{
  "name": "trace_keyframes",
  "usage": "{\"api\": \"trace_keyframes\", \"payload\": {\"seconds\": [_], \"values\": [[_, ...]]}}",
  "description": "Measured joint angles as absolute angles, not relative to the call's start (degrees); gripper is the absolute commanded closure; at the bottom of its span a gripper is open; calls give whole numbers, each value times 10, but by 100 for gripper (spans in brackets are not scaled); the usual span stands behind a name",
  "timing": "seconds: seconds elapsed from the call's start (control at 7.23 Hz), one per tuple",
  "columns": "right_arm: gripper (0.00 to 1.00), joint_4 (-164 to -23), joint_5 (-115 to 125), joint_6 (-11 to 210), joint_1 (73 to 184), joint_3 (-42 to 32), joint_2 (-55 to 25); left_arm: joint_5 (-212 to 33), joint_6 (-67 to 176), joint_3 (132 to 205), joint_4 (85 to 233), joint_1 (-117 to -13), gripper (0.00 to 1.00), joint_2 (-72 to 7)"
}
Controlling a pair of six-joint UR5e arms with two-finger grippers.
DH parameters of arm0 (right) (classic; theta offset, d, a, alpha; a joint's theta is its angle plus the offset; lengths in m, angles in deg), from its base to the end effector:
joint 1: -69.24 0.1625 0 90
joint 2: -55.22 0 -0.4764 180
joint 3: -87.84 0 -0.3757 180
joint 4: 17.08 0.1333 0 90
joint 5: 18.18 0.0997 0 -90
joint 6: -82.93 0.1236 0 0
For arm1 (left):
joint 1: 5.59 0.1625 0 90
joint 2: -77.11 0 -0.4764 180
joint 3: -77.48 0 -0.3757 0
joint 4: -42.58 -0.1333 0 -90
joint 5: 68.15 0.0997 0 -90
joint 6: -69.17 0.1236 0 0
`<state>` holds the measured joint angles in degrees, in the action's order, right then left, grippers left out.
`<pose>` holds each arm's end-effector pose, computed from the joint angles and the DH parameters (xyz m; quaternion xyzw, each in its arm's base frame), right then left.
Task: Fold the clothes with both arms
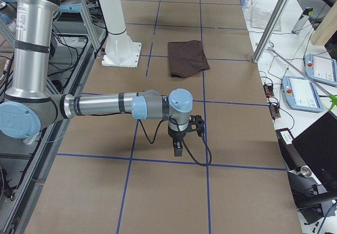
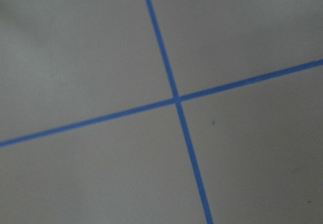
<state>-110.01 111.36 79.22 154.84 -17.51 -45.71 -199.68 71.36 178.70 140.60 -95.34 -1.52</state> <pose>0.0248 -0.3894 0.6940 0.0102 -0.3383 -0.0709 0.9383 -0.0496 -0.3934 0.7085 0.0701 0.3526 0.0442 0.9321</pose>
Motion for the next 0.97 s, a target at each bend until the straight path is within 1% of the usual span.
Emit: {"api": "trace_keyframes", "payload": {"seconds": [0.28,0.55,0.97], "values": [[0,-1100,1115,792,1550,-175,-463,-2036,709,1782,1381,-960,0,15],[0,-1100,1116,791,1550,-176,-464,-2037,709,1803,1308,-959,0,-8],[0,-1100,1116,791,1550,-179,-468,-2027,711,1821,1287,-957,0,-26]]}}
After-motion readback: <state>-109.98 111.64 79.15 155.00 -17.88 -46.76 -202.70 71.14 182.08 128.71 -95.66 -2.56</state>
